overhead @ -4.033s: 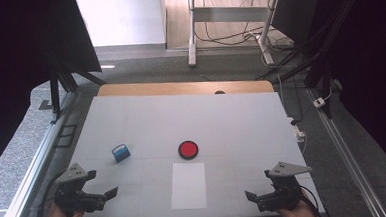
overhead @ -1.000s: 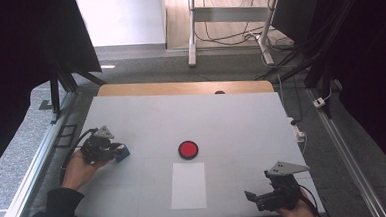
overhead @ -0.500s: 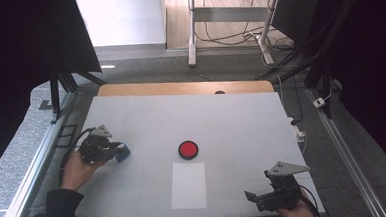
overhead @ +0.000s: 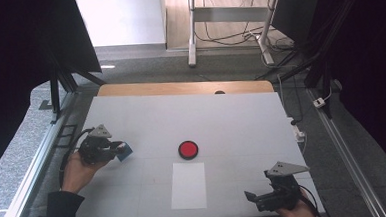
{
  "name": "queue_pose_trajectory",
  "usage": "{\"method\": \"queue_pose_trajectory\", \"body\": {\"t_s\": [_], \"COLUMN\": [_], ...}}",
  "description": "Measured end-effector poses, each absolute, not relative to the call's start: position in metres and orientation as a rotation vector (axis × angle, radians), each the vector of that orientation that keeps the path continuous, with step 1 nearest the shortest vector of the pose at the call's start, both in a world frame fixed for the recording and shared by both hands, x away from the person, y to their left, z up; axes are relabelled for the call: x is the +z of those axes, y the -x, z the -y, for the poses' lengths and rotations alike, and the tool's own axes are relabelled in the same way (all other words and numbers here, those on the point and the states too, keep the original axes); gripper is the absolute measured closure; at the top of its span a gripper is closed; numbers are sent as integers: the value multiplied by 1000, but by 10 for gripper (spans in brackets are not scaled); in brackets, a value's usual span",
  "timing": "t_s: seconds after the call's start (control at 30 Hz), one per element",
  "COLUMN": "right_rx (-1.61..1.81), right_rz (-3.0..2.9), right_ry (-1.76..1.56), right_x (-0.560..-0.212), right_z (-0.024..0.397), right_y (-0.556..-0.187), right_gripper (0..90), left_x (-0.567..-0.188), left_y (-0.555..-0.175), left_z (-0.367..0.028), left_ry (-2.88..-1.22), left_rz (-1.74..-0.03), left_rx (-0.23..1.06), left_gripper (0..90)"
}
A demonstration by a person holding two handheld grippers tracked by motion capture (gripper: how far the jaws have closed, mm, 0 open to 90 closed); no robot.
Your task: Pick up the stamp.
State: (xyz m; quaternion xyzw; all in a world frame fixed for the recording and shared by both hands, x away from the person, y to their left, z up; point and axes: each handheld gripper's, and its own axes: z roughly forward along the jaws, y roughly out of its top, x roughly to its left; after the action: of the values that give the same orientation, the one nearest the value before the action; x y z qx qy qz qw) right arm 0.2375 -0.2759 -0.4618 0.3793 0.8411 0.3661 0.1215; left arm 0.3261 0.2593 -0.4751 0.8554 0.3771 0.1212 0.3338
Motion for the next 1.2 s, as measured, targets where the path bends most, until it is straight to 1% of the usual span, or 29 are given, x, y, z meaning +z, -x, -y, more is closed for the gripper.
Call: {"method": "queue_pose_trajectory", "body": {"t_s": [0.37,0.53,0.6,1.2], "right_rx": [1067,1072,1072,1073], "right_rz": [-2456,-2456,-2458,-2464], "right_ry": [-1105,-1104,-1101,-1102], "right_x": [-462,-462,-462,-462], "right_z": [276,275,275,275], "right_y": [-238,-237,-237,-238], "right_gripper": [8,8,8,8], "left_x": [-466,-464,-462,-444], "left_y": [-318,-317,-316,-309], "left_z": [-251,-247,-245,-220], "left_ry": [-2192,-2186,-2178,-2133], "left_rz": [-908,-901,-911,-809], "left_rx": [275,255,229,177], "left_gripper": [704,704,704,703]}}
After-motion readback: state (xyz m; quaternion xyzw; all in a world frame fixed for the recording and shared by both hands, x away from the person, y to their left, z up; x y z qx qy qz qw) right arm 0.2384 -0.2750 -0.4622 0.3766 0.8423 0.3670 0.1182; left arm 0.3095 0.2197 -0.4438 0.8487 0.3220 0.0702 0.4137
